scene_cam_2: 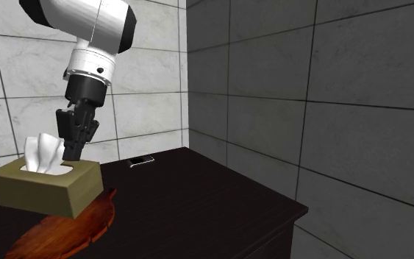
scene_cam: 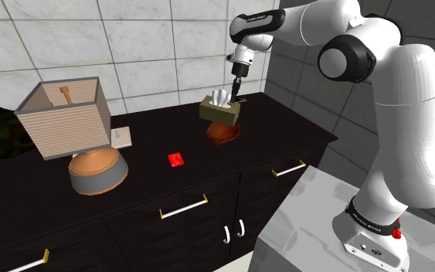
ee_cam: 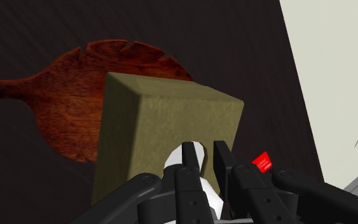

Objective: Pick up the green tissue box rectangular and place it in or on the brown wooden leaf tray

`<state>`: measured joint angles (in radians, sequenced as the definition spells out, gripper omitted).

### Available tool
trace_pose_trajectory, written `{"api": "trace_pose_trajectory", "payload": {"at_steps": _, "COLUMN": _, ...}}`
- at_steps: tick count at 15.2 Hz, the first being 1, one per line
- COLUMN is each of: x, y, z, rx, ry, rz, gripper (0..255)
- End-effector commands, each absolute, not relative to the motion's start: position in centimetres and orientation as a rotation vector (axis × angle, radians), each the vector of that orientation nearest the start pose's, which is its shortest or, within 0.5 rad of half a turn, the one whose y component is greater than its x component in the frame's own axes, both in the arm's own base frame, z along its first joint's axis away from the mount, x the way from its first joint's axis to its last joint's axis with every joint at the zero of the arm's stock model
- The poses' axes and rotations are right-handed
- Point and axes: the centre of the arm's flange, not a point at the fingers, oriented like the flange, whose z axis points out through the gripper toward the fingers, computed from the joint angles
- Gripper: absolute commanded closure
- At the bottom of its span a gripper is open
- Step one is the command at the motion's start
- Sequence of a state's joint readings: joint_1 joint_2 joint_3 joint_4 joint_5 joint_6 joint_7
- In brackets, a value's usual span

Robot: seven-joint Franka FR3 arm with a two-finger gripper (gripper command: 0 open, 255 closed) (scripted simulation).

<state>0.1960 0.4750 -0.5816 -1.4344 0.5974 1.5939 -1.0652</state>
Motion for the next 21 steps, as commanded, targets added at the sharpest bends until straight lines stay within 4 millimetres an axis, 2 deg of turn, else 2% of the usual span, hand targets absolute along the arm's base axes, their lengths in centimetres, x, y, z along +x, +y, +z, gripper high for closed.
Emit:
{"api": "trace_pose_trajectory", "payload": {"at_steps": 1, "x": 65.0, "y": -13.3, "z": 42.9, "rx": -2.609, "ry": -0.828, "rz": -0.067, "gripper": 255}}
{"api": "trace_pose_trajectory", "payload": {"at_steps": 8, "x": 65.0, "y": -13.3, "z": 39.1, "rx": -2.609, "ry": -0.828, "rz": -0.067, "gripper": 255}}
{"api": "trace_pose_trajectory", "payload": {"at_steps": 16, "x": 65.0, "y": -13.3, "z": 39.1, "rx": -2.609, "ry": -0.828, "rz": -0.067, "gripper": 255}}
{"api": "trace_pose_trajectory", "payload": {"at_steps": 17, "x": 65.0, "y": -13.3, "z": 39.1, "rx": -2.609, "ry": -0.828, "rz": -0.067, "gripper": 0}}
{"api": "trace_pose_trajectory", "payload": {"at_steps": 21, "x": 65.0, "y": -13.3, "z": 39.1, "rx": -2.609, "ry": -0.828, "rz": -0.067, "gripper": 0}}
